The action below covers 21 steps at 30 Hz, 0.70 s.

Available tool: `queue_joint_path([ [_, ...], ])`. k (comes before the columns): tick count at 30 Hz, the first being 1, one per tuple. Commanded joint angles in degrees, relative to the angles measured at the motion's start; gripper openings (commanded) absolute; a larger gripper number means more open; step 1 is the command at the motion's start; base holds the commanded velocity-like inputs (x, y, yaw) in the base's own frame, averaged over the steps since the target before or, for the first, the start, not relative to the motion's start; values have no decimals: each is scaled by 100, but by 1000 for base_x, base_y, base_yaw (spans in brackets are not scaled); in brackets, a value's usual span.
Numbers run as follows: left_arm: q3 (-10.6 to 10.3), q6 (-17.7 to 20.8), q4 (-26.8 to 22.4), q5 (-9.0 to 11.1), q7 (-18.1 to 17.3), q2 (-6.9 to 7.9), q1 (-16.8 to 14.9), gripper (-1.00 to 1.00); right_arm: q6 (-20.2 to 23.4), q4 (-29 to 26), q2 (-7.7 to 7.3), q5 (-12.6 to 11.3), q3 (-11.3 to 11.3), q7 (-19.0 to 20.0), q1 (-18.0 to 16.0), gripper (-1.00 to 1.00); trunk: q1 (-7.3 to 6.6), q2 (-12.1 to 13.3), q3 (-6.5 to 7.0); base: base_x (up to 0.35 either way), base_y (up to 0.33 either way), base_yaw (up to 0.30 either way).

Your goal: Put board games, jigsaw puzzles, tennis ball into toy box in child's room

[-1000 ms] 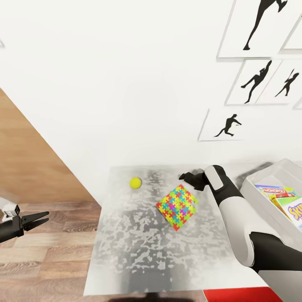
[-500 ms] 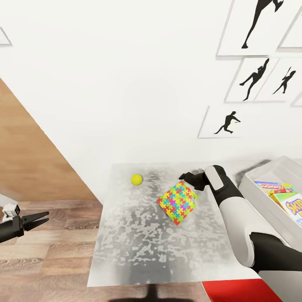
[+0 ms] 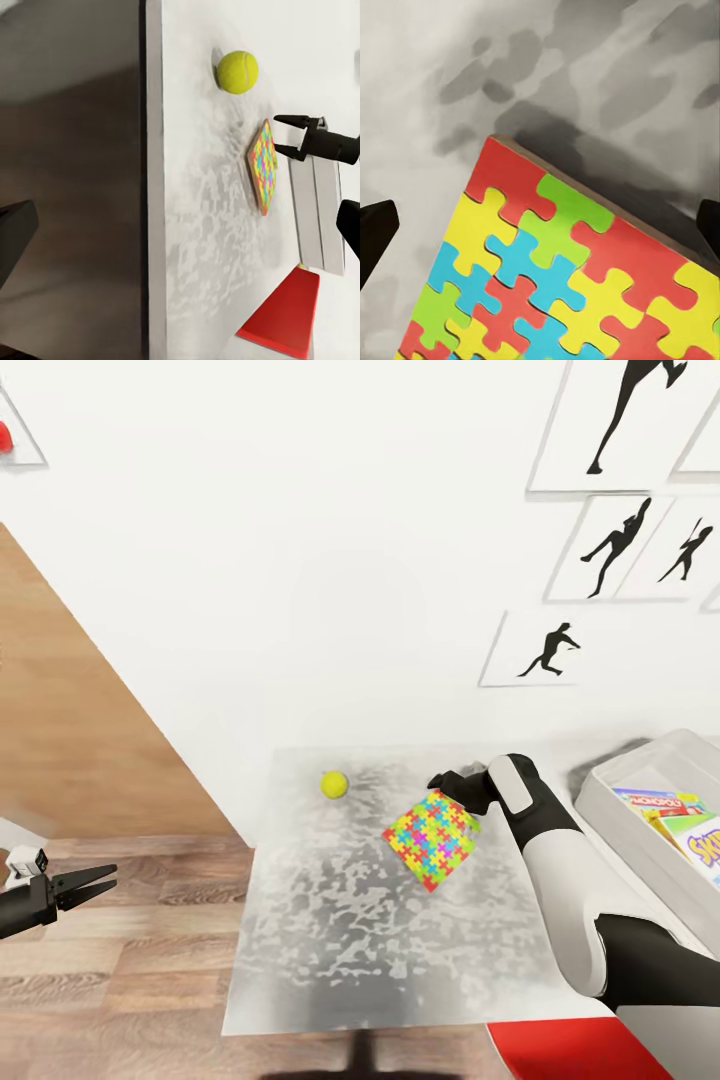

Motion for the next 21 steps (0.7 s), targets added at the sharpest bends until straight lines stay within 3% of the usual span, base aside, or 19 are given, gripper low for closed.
queue_joint_path([
  [1,-2,52,1,17,-8,2,-4,100,16,334,7,-88,-25,-63,0,100,4,-8,-10,-6,27,0],
  [21,-10,51,1,17,-8,2,-4,100,17,334,1,-87,-25,-51,0,100,4,-8,-10,-48,94,0],
])
